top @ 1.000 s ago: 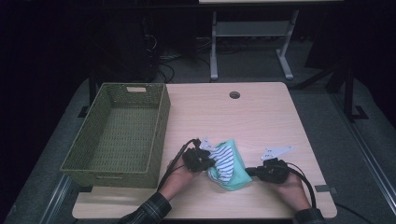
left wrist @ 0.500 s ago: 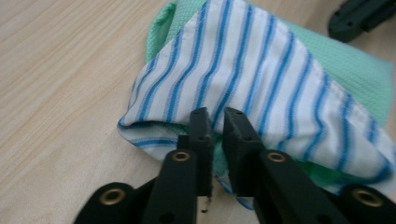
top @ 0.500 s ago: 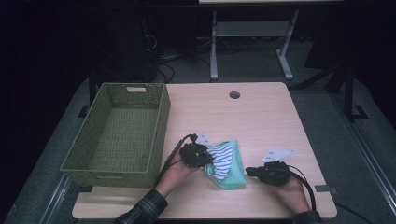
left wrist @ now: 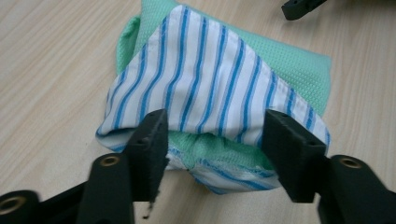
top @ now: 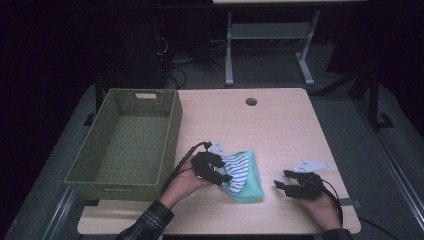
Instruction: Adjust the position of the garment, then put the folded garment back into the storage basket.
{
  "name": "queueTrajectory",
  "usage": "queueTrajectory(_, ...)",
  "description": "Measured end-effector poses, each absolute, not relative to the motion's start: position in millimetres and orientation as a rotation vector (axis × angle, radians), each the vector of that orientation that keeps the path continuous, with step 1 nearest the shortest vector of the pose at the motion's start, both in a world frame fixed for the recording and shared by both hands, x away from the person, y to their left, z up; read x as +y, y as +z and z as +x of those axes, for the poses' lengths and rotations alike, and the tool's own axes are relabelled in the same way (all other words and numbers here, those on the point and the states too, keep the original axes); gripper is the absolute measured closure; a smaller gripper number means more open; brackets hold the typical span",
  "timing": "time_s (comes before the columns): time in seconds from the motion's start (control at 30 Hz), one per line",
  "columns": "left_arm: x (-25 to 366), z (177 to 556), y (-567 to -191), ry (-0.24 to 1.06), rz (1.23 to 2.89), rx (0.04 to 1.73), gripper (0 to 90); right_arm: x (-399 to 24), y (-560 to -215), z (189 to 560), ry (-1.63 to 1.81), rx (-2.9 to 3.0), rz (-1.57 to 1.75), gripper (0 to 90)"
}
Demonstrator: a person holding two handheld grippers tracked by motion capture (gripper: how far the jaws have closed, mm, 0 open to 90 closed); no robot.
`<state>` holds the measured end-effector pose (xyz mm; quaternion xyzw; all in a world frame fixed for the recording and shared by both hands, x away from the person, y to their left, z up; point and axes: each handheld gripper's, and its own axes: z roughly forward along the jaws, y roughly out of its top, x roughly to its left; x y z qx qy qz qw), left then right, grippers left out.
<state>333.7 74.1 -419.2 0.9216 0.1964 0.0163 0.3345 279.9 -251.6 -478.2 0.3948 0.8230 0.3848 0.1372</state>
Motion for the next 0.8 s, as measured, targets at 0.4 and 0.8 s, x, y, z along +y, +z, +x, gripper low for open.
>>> queueTrajectory(0.4, 53.2, 337.0, -419.3, 0.089, 2.508, 0.390, 15.5, -264.1, -482.1, 282.1, 1.012, 2.303, 1.226, 14.0)
queueTrajectory(0.8, 37.8, 333.9, -440.4, 0.101, 2.608, 0.323, 12.5, -264.1, -482.2, 282.3, 1.010, 2.305, 1.224, 13.7)
